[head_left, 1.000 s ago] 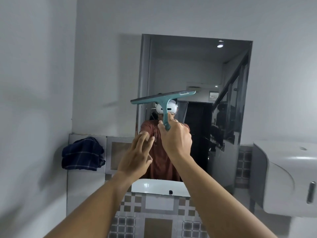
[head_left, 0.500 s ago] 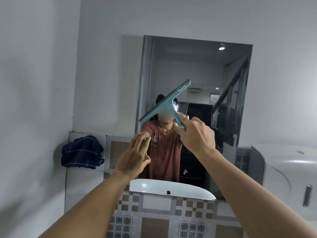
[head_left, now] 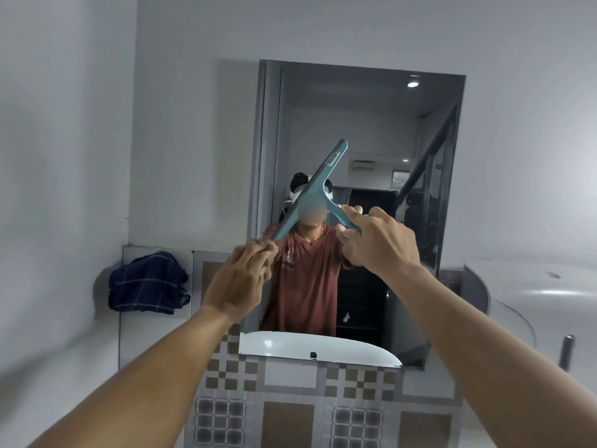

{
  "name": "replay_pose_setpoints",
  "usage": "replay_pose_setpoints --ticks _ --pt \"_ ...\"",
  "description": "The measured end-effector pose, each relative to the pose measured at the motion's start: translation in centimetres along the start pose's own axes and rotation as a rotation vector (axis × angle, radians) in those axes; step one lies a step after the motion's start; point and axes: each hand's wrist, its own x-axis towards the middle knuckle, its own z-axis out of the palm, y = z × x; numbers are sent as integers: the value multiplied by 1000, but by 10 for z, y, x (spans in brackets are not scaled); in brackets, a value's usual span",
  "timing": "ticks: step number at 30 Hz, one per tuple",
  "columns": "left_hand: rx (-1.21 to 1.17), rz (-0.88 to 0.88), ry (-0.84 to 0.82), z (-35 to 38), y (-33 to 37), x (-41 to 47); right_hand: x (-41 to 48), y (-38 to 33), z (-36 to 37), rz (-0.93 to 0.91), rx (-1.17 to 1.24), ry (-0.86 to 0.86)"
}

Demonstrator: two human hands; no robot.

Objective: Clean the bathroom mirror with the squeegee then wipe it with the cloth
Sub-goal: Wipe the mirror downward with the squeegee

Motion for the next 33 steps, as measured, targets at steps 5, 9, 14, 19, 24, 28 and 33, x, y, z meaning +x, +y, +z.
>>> replay_pose_setpoints --ticks 5,9,14,19,24,28,33 --pt "30 -91 8 -19 -7 38 2 4 2 -7 -4 -6" --pt "68 -105 -70 -41 -5 70 4 9 -2 -26 -20 10" --pt "176 -85 -99 -42 -11 94 6 15 -11 -61 -29 -23" --pt "230 -53 -122 -40 -13 103 8 26 -18 -46 -62 -40" --pt "208 -48 -110 -37 -17 104 7 42 -24 -22 -71 -53" --pt "188 -65 -100 -37 -16 104 0 61 -28 0 -44 -52" --pt "250 -54 -91 -43 -12 105 -9 85 -23 38 -53 -46"
